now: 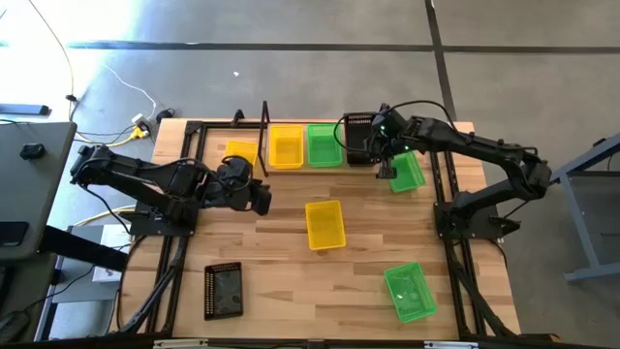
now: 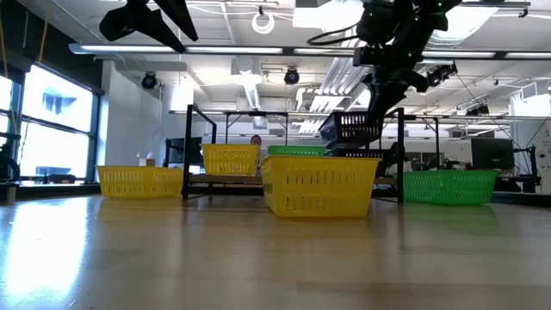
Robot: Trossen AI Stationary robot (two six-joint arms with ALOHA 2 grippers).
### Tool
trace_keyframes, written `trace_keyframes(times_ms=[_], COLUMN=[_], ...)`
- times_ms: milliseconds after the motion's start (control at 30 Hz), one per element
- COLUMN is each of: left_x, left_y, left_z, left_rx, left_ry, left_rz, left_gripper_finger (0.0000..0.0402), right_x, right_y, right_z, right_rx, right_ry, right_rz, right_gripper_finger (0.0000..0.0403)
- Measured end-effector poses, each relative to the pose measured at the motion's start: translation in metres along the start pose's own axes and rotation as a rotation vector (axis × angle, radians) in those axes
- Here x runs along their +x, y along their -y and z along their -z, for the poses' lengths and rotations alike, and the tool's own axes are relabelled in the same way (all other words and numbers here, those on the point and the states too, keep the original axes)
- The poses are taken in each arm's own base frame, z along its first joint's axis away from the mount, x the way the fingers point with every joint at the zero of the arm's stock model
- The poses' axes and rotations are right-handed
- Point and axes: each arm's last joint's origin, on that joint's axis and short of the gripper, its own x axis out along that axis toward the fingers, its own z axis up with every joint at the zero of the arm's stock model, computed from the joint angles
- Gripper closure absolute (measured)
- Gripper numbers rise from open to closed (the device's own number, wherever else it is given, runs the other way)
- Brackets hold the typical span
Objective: Stack baskets on shelf by color
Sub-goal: Stack the top black bin on top of the black bin on the shelf
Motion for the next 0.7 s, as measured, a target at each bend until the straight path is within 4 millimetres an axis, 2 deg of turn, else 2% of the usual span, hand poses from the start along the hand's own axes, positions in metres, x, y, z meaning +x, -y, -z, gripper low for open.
trace_keyframes(times_ms=[200, 500, 700], left_x=[0.0, 0.0, 0.0], left_y=[0.0, 0.0, 0.0], left_z=[-0.001, -0.001, 0.0], left_rx=[-0.003, -0.003, -0.002], left_ry=[0.001, -0.003, -0.026], left_rz=[-0.003, 0.0, 0.012], left_gripper_finger=[0.0267, 0.0267, 0.0267], right_x=[0.01, 0.013, 0.027], right_y=[-0.005, -0.002, -0.003], right_z=[0.007, 0.003, 0.003], right_rx=[0.001, 0.011, 0.017], right_ry=[-0.014, 0.012, -0.035], right_rz=[-0.008, 0.039, 0.01], right_gripper_finger=[0.0403, 0.0403, 0.0403])
